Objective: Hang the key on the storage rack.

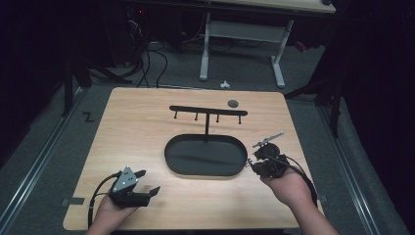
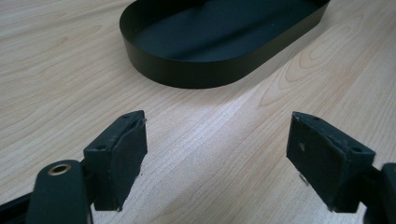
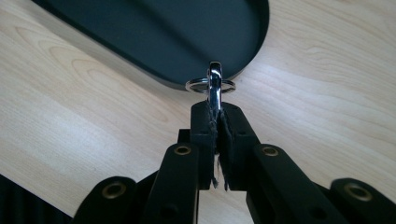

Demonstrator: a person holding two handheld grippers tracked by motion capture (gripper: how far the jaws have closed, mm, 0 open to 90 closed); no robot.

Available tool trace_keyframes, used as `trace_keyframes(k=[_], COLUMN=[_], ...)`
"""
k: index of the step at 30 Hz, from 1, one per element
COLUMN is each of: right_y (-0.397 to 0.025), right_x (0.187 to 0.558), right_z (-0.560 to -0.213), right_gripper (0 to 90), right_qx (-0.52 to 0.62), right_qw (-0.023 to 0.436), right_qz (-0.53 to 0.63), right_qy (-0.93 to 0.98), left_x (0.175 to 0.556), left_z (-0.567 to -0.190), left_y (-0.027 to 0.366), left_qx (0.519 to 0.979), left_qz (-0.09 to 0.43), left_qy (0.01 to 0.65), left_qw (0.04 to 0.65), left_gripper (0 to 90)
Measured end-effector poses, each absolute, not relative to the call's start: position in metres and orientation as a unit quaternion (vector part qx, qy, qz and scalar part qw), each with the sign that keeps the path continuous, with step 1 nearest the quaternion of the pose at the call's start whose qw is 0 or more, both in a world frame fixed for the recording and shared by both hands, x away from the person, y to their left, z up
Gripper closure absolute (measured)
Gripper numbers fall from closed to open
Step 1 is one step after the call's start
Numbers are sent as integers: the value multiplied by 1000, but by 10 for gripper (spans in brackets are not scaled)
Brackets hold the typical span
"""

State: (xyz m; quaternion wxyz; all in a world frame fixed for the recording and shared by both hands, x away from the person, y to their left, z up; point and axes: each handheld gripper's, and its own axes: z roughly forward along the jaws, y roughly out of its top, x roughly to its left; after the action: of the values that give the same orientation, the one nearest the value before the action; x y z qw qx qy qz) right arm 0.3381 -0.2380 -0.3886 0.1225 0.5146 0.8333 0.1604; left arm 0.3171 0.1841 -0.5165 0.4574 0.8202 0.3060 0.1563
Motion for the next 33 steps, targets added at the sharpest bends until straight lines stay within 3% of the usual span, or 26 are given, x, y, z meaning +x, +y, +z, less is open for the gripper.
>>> trace_keyframes(k=[9, 33], right_y=[-233, -222], right_x=[354, 389], right_z=[-369, -325], right_gripper=[848, 848], right_qx=[521, 524], right_qw=[96, 116], right_qz=[145, 144], right_qy=[835, 832], left_x=[317, 317], left_z=[-516, -516], left_y=[184, 185], left_qx=[821, 819], left_qz=[155, 155], left_qy=[304, 306], left_qw=[457, 460], left_gripper=[207, 207])
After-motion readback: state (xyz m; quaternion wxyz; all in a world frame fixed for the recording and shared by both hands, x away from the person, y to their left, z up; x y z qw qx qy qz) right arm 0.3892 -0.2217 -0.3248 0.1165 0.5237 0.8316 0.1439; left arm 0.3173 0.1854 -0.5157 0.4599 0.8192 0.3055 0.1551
